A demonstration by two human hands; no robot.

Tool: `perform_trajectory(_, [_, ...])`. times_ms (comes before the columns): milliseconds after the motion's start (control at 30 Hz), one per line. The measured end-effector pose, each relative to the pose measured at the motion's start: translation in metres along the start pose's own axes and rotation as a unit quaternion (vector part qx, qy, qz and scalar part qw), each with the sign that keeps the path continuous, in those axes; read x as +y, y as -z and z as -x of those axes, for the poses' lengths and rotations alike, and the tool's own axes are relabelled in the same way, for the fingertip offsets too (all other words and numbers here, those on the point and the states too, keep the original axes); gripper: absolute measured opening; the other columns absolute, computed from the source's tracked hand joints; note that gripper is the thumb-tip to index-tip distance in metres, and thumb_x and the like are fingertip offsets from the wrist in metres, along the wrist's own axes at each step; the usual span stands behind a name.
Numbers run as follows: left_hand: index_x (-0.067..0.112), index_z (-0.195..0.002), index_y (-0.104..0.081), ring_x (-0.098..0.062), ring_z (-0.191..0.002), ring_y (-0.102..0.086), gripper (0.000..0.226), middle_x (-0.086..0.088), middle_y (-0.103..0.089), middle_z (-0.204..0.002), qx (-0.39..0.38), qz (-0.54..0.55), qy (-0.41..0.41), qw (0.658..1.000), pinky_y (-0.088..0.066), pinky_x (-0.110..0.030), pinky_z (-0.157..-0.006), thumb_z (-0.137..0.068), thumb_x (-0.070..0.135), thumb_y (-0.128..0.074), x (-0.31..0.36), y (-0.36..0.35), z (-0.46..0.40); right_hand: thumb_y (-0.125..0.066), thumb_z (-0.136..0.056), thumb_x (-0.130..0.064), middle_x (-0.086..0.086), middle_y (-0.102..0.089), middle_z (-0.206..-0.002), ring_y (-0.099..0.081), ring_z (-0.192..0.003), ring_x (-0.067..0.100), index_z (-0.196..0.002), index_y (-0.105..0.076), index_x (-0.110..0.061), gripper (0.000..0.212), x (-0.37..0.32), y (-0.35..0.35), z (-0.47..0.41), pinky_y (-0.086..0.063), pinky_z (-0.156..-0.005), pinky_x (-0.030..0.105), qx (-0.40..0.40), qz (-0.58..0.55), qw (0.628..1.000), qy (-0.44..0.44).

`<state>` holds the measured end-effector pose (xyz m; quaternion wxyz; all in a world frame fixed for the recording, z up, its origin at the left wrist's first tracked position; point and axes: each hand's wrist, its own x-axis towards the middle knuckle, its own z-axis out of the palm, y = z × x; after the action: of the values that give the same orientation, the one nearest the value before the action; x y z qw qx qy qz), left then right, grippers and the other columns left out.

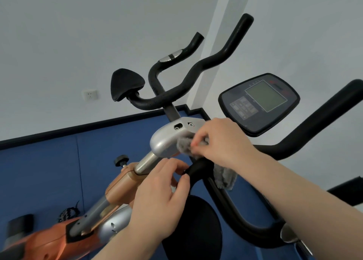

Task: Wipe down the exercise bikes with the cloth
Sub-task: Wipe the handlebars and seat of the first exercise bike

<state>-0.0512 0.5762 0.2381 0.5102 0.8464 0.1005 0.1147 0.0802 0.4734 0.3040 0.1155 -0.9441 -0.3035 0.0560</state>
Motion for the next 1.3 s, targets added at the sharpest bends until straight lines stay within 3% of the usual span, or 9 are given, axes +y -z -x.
perform_trajectory(100, [0.039,-0.092,-0.057,-0.004,-0.082,-0.056,0.017,0.019,-0.059,-0.089,0.002,-0.001,0.002,1.0,-0.05,-0.035,-0.071,-0.081,0.041,-0.043,0.0,0.0,-0.001,-0.078,-0.068,-0.041,-0.015,-0.059,-0.065,-0.053,-0.063,0.003,-0.073,-0.075,-0.039,0.006,0.003,0.009,0.003,-0.037,-0.056,0.015,-0.053,-0.013,0.998,-0.024])
perform_trajectory(300, [0.039,-0.093,-0.056,-0.003,-0.082,-0.057,0.018,0.021,-0.059,-0.091,0.005,0.0,0.008,1.0,-0.051,-0.035,-0.072,-0.082,0.042,-0.042,0.0,-0.001,0.0,-0.076,-0.075,-0.031,-0.017,-0.056,-0.066,-0.052,-0.067,0.002,-0.077,-0.076,-0.029,0.003,-0.01,-0.004,-0.008,-0.04,-0.064,0.02,0.048,-0.033,0.998,-0.035])
perform_trajectory(500, [0.041,-0.093,-0.055,-0.002,-0.083,-0.057,0.017,0.021,-0.058,-0.092,0.002,-0.003,0.009,1.0,-0.052,-0.035,-0.073,-0.083,0.043,-0.041,0.0,-0.002,0.0,-0.079,-0.069,-0.037,-0.02,-0.053,-0.06,-0.049,-0.059,-0.001,-0.074,-0.075,-0.035,0.007,-0.002,0.014,0.0,-0.028,-0.049,0.009,-0.066,0.005,0.997,-0.024])
perform_trajectory(800, [0.039,-0.092,-0.057,-0.005,-0.075,-0.059,0.011,0.016,-0.059,-0.087,-0.006,0.01,0.0,1.0,-0.052,-0.035,-0.067,-0.088,0.036,-0.047,-0.001,-0.001,0.002,-0.07,-0.082,-0.023,-0.007,-0.068,-0.088,-0.062,-0.084,0.013,-0.086,-0.075,-0.021,0.007,-0.001,-0.01,0.002,-0.042,-0.071,0.023,0.123,-0.06,0.989,-0.061])
perform_trajectory(900, [0.038,-0.091,-0.057,-0.005,-0.076,-0.059,0.01,0.017,-0.059,-0.088,-0.01,0.011,0.0,1.0,-0.052,-0.037,-0.069,-0.088,0.033,-0.049,-0.001,0.001,0.001,-0.071,-0.081,-0.025,-0.01,-0.069,-0.084,-0.06,-0.079,0.008,-0.083,-0.075,-0.024,0.004,0.01,0.006,0.013,-0.045,-0.072,0.023,0.206,-0.115,0.968,-0.085])
perform_trajectory(1000, [0.038,-0.089,-0.056,-0.005,-0.075,-0.059,0.009,0.018,-0.057,-0.09,-0.006,0.017,-0.003,1.0,-0.052,-0.038,-0.069,-0.089,0.032,-0.05,-0.001,0.0,0.0,-0.07,-0.08,-0.033,-0.017,-0.062,-0.075,-0.059,-0.077,0.008,-0.084,-0.074,-0.026,0.009,0.015,0.018,0.022,-0.041,-0.063,0.022,0.123,-0.067,0.987,-0.082])
perform_trajectory(1133, [0.038,-0.09,-0.056,-0.004,-0.077,-0.059,0.01,0.02,-0.055,-0.093,-0.014,0.018,-0.003,1.0,-0.052,-0.036,-0.069,-0.089,0.029,-0.051,-0.001,0.0,-0.001,-0.067,-0.081,-0.034,-0.014,-0.057,-0.077,-0.057,-0.079,0.011,-0.079,-0.071,-0.031,0.006,-0.001,0.012,0.008,-0.038,-0.066,0.023,-0.019,0.077,0.996,-0.048])
perform_trajectory(1233, [0.038,-0.09,-0.056,-0.006,-0.075,-0.059,0.011,0.018,-0.056,-0.091,-0.016,0.025,-0.007,1.0,-0.052,-0.037,-0.068,-0.086,0.036,-0.046,-0.001,-0.001,-0.001,-0.072,-0.078,-0.029,-0.009,-0.065,-0.078,-0.052,-0.069,0.009,-0.072,-0.071,-0.031,0.006,-0.002,0.006,-0.003,-0.027,-0.049,0.015,-0.017,0.053,0.996,-0.068])
perform_trajectory(1300, [0.039,-0.088,-0.056,-0.008,-0.072,-0.06,0.012,0.012,-0.058,-0.085,-0.01,0.045,0.002,0.999,-0.052,-0.04,-0.068,-0.082,0.036,-0.046,-0.002,-0.002,-0.001,-0.072,-0.078,-0.031,-0.008,-0.066,-0.08,-0.051,-0.066,0.008,-0.076,-0.074,-0.029,0.003,0.002,-0.002,-0.006,-0.026,-0.047,0.016,0.028,0.018,0.995,-0.092])
